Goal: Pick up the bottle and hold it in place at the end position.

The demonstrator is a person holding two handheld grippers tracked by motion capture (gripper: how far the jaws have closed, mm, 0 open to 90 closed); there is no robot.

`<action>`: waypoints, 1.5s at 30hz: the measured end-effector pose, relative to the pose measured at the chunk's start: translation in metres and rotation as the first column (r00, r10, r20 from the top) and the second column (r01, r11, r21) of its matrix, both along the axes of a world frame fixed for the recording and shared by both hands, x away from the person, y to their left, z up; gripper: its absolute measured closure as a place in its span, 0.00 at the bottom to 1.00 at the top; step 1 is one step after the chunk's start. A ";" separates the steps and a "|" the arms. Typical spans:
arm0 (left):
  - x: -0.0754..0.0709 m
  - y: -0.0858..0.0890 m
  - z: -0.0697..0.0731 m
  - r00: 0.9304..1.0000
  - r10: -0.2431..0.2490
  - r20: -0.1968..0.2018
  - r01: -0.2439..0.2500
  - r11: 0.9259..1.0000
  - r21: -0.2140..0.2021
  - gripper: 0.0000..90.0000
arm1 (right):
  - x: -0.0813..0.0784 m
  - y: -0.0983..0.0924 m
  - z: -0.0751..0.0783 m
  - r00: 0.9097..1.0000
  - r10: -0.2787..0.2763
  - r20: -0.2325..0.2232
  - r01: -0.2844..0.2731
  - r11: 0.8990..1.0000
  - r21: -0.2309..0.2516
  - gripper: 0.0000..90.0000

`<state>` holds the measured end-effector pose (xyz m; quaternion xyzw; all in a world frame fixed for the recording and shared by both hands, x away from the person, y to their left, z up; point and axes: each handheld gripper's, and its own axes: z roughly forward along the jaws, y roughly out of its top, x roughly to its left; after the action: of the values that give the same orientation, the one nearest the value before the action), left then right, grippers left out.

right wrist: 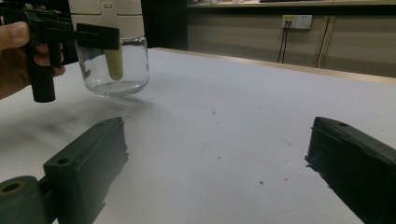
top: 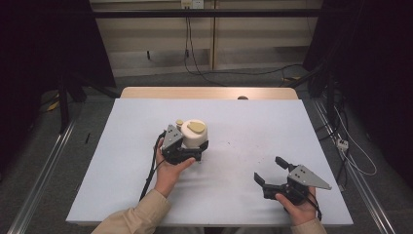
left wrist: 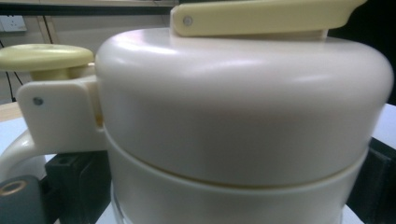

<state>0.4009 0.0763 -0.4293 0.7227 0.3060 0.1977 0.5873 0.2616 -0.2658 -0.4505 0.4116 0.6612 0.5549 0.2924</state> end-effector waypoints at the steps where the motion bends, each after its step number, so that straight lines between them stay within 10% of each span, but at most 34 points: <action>1: 0.000 0.000 0.000 1.000 0.000 0.000 0.000 1.000 0.000 0.06 | 0.000 0.000 0.000 1.000 0.000 0.001 0.000 1.000 -0.001 0.05; 45: 0.019 -0.019 -0.005 1.000 -0.003 -0.008 0.003 1.000 0.004 0.06 | -0.001 -0.001 0.001 1.000 0.000 0.007 0.000 1.000 -0.003 0.04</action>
<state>0.4196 0.0571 -0.4346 0.7250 0.3071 0.1946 0.5850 0.2603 -0.2666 -0.4494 0.4091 0.6609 0.5556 0.2953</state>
